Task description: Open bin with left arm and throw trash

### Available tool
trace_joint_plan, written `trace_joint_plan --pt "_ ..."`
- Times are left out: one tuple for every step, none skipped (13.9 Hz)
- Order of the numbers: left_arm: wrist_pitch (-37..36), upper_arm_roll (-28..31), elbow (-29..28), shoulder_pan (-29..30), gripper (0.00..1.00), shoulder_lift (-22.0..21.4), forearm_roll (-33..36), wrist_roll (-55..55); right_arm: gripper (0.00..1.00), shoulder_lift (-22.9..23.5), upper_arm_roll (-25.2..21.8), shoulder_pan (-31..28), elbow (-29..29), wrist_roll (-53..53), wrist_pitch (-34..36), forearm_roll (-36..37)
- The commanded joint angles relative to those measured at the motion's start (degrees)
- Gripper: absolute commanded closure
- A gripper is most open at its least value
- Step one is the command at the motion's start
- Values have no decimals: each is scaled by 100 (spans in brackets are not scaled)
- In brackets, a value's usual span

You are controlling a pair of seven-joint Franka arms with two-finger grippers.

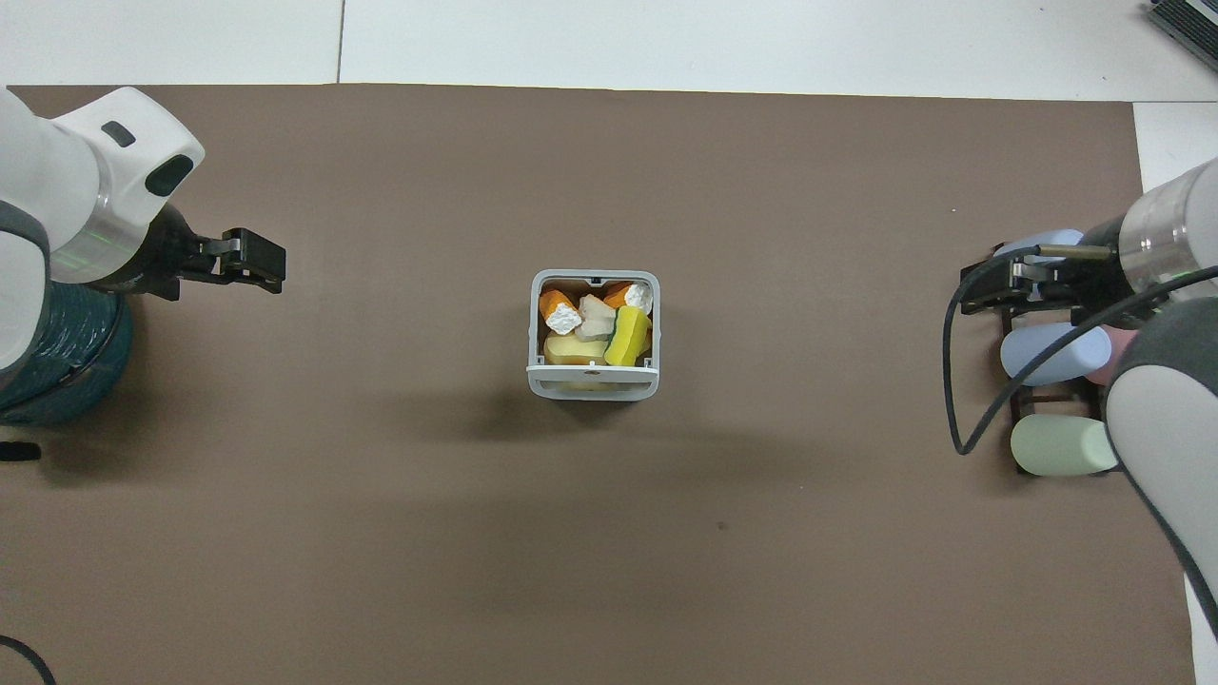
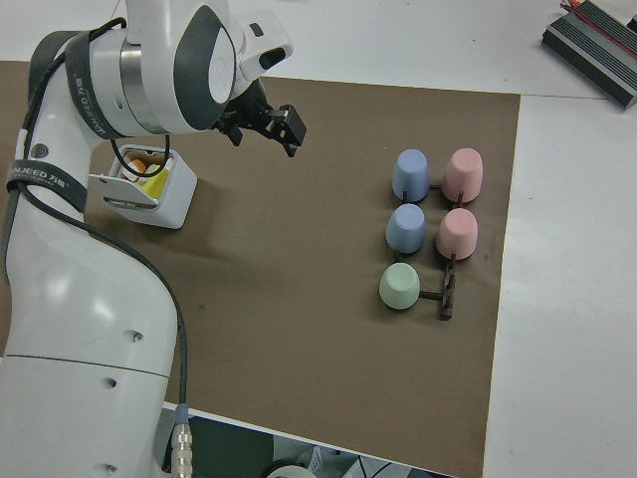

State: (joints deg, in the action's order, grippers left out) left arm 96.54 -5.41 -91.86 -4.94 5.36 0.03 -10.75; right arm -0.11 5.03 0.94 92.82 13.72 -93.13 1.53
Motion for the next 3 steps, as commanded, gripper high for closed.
trace_joint_plan --pt "5 23 -183 -33 0 -175 120 64 0 -7 -19 -50 -10 -141 102 40" --pt "14 23 -192 -16 0 -175 120 64 0 -7 -19 -59 -1 -141 111 31" --pt "14 23 -192 -7 0 -175 120 64 0 -7 -19 -59 -1 -141 111 -12"
